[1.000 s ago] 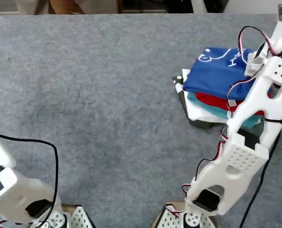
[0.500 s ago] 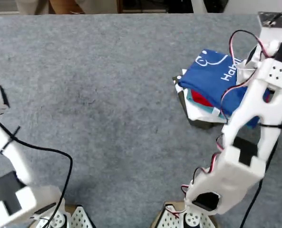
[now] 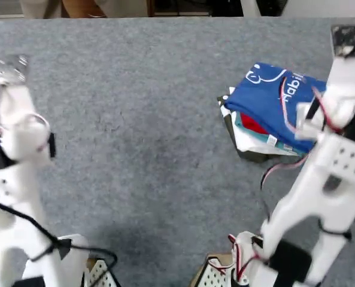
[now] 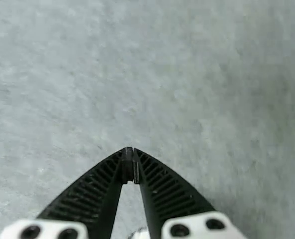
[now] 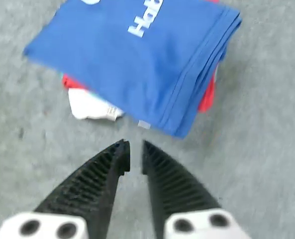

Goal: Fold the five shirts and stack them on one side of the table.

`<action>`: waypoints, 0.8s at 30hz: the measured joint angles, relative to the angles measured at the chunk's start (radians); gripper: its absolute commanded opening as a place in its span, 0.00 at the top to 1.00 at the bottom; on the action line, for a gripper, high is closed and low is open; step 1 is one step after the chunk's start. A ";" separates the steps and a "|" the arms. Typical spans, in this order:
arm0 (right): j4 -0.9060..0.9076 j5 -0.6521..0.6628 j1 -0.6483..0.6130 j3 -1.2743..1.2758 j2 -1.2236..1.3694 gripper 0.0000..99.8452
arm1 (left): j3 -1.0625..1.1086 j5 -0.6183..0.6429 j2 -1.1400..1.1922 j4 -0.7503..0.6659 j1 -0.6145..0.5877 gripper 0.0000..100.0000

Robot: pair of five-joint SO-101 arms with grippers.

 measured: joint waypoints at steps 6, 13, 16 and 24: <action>-0.060 0.000 -0.081 0.348 -0.238 1.00 | 0.425 0.000 -0.106 -0.222 0.101 0.98; -0.299 0.000 -0.233 0.813 -0.595 1.00 | 0.770 0.000 -0.253 -0.381 0.118 0.98; -0.419 0.021 -0.250 1.023 -0.787 1.00 | 0.822 0.000 -0.341 -0.388 0.121 0.98; -0.718 0.052 -0.259 1.556 -1.290 1.00 | 0.951 0.000 -0.565 -0.399 0.124 0.98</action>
